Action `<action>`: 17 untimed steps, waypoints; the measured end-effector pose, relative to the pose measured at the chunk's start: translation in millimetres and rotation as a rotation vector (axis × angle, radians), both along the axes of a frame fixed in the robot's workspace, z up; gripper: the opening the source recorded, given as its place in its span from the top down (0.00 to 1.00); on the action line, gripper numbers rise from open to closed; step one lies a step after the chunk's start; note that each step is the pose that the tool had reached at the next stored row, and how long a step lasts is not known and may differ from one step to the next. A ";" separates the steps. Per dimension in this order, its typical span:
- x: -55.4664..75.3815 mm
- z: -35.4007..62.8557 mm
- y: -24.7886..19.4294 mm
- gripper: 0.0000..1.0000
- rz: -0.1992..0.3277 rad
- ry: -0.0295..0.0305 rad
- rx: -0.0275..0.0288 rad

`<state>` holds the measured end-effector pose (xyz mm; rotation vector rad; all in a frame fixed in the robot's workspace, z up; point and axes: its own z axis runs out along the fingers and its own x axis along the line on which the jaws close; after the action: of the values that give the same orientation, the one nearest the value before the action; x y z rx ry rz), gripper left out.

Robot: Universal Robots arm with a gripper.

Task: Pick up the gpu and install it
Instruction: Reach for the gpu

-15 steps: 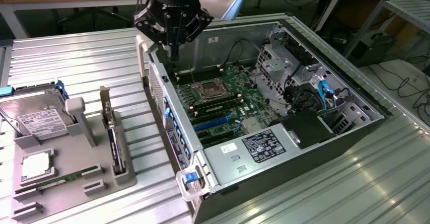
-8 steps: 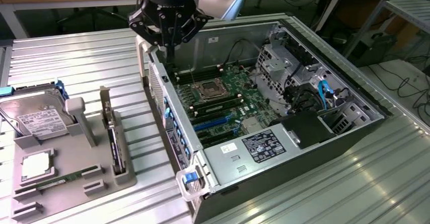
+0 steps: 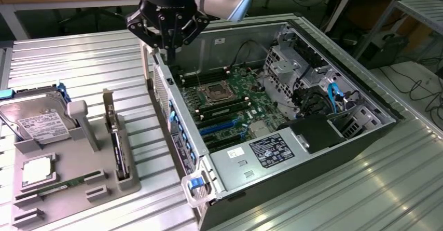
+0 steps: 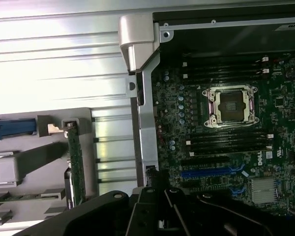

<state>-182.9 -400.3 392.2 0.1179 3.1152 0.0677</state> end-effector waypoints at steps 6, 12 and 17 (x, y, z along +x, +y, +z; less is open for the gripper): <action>-5.5 -0.1 -0.3 0.89 0.000 0.0000 0.0000; -10.6 -0.3 -0.8 0.89 0.000 0.0000 0.0000; -15.1 -0.4 -1.2 0.89 0.000 0.0001 -0.0001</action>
<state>-198.1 -401.5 391.8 0.1178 3.1153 0.0675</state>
